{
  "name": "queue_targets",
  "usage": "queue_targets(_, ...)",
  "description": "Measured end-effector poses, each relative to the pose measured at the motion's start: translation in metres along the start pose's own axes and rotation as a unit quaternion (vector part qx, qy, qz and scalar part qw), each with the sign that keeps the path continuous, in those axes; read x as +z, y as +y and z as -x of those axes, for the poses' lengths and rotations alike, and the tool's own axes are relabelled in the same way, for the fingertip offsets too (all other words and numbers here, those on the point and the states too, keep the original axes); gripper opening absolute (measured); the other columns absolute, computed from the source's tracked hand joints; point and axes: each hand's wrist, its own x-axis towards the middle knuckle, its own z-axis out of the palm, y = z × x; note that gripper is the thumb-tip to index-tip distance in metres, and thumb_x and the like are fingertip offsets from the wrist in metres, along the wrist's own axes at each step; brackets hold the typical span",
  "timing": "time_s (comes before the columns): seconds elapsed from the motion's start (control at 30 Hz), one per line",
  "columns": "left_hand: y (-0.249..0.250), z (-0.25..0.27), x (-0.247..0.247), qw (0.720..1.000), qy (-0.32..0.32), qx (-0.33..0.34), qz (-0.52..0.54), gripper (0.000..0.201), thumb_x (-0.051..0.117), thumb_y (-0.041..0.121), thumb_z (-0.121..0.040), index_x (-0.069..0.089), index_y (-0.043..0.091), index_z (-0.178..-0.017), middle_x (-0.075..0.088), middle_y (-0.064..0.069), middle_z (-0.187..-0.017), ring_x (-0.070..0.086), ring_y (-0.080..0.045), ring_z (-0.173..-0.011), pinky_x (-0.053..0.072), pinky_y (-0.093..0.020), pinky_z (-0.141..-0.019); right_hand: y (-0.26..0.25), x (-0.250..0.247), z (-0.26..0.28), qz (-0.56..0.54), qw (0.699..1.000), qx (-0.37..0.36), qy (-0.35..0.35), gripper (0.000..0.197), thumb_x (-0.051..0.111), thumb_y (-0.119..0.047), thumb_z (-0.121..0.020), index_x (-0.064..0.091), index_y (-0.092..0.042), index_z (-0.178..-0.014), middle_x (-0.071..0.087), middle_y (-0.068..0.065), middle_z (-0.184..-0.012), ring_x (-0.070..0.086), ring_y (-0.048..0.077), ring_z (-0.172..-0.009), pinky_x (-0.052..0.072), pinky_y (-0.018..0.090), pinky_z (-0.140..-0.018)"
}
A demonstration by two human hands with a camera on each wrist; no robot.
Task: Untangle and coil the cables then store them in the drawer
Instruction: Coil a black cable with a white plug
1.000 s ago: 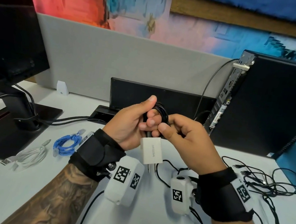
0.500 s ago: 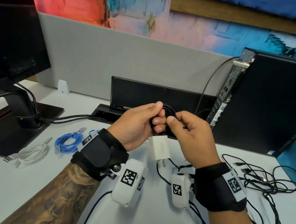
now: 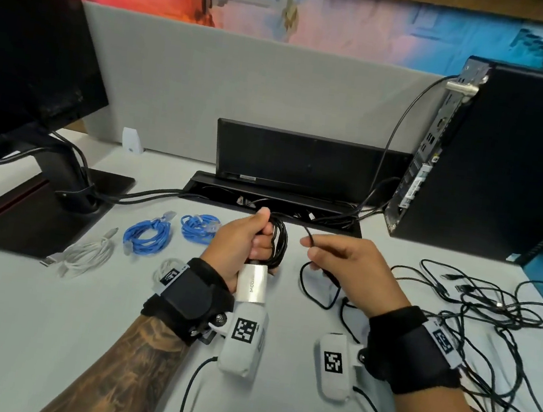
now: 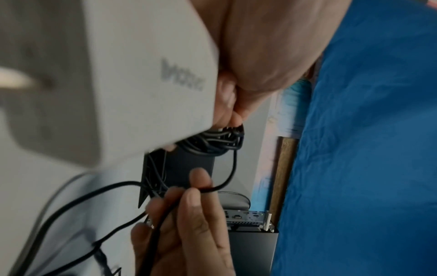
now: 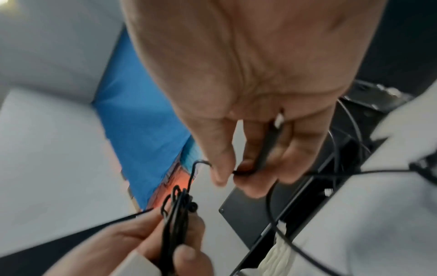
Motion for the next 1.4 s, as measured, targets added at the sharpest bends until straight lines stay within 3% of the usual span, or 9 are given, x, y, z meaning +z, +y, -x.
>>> queue_targets(0.1,-0.007,0.004,0.001,1.0,-0.009,-0.009,-0.005,0.037,0.046,0.037,-0.103,0.048,0.016,-0.072,0.027,0.006,-0.054,0.028,-0.006,-0.039,0.043,-0.026,-0.049,0.004,0.006,0.0,-0.046,0.998,0.016,0.048,0.013,0.073,-0.012,-0.092,0.079,-0.021,-0.098,0.078,0.0,-0.086,0.069,0.003,-0.072,0.048,0.012,-0.06)
queue_targets(0.23,-0.015,0.007,0.003,0.999,-0.024,-0.025,-0.024,0.039,0.045,0.037,-0.103,0.047,0.015,-0.071,0.028,0.007,-0.053,0.026,-0.003,-0.039,0.015,-0.02,-0.049,0.008,0.018,0.001,-0.174,0.979,0.044,0.099,0.009,0.066,-0.006,-0.095,0.072,-0.011,-0.099,0.078,0.009,-0.087,0.076,0.017,-0.079,0.058,0.027,-0.065)
queue_targets(0.33,-0.014,0.01,0.004,0.998,-0.033,-0.016,-0.047,0.039,0.043,0.035,-0.104,0.047,0.015,-0.07,0.029,0.006,-0.053,0.026,-0.003,-0.039,0.021,-0.014,-0.039,0.01,0.021,0.001,-0.24,0.961,0.049,0.127,0.009,0.066,-0.006,-0.096,0.069,-0.007,-0.104,0.078,0.007,-0.084,0.077,0.019,-0.084,0.061,0.026,-0.068)
queue_targets(0.6,-0.019,0.014,0.009,0.999,-0.026,0.003,-0.038,0.037,0.045,0.034,-0.104,0.048,0.014,-0.072,0.029,0.004,-0.054,0.028,-0.005,-0.04,0.029,-0.02,-0.048,0.012,0.027,0.001,-0.335,0.933,0.111,0.068,0.008,0.066,-0.009,-0.097,0.067,-0.005,-0.104,0.076,0.009,-0.088,0.075,0.012,-0.078,0.062,0.024,-0.069)
queue_targets(0.87,-0.026,0.015,0.013,0.997,0.026,0.053,-0.054,0.036,0.048,0.034,-0.103,0.053,0.014,-0.073,0.033,0.005,-0.054,0.029,-0.006,-0.042,0.035,-0.028,-0.057,0.007,0.027,0.008,-0.259,0.963,0.079,0.02,0.018,0.063,-0.009,-0.099,0.073,-0.017,-0.112,0.079,0.01,-0.09,0.075,0.017,-0.083,0.062,0.031,-0.081)
queue_targets(1.0,-0.03,0.015,0.017,0.983,0.05,0.103,-0.146,0.037,0.044,0.032,-0.105,0.053,0.014,-0.074,0.041,0.004,-0.055,0.034,-0.007,-0.044,0.038,-0.029,-0.057,-0.004,0.032,0.014,-0.193,0.98,0.036,-0.015,0.018,0.063,-0.034,-0.097,0.074,-0.025,-0.109,0.078,0.003,-0.102,0.073,0.014,-0.094,0.057,0.032,-0.082)
queue_targets(1.17,-0.032,0.017,0.017,0.971,0.046,0.121,-0.203,0.035,0.045,0.034,-0.105,0.055,0.01,-0.082,0.07,-0.023,-0.086,0.067,-0.02,-0.075,0.056,-0.037,-0.072,-0.001,0.03,0.014,-0.112,0.991,-0.01,-0.077,0.066,0.085,-0.035,-0.075,0.058,-0.029,-0.135,0.071,-0.001,-0.116,0.067,0.011,-0.108,0.058,0.037,-0.097)
queue_targets(1.27,-0.032,0.018,0.018,0.969,0.058,0.127,-0.206,0.036,0.045,0.035,-0.104,0.057,0.012,-0.079,0.061,-0.004,-0.064,0.058,-0.015,-0.066,0.05,-0.034,-0.069,-0.001,0.019,0.017,-0.046,0.99,-0.025,-0.132,0.074,0.089,-0.029,-0.075,0.053,-0.037,-0.139,0.068,-0.01,-0.117,0.064,0.011,-0.111,0.059,0.04,-0.093)
queue_targets(1.4,-0.032,0.019,0.022,0.975,0.032,0.124,-0.184,0.035,0.043,0.032,-0.105,0.062,0.004,-0.093,0.05,0.0,-0.062,0.046,-0.011,-0.055,0.043,-0.025,-0.057,-0.006,0.02,0.017,-0.03,0.995,-0.075,-0.058,0.032,0.076,-0.027,-0.09,0.068,-0.027,-0.121,0.074,-0.01,-0.098,0.069,0.01,-0.093,0.058,0.031,-0.084)
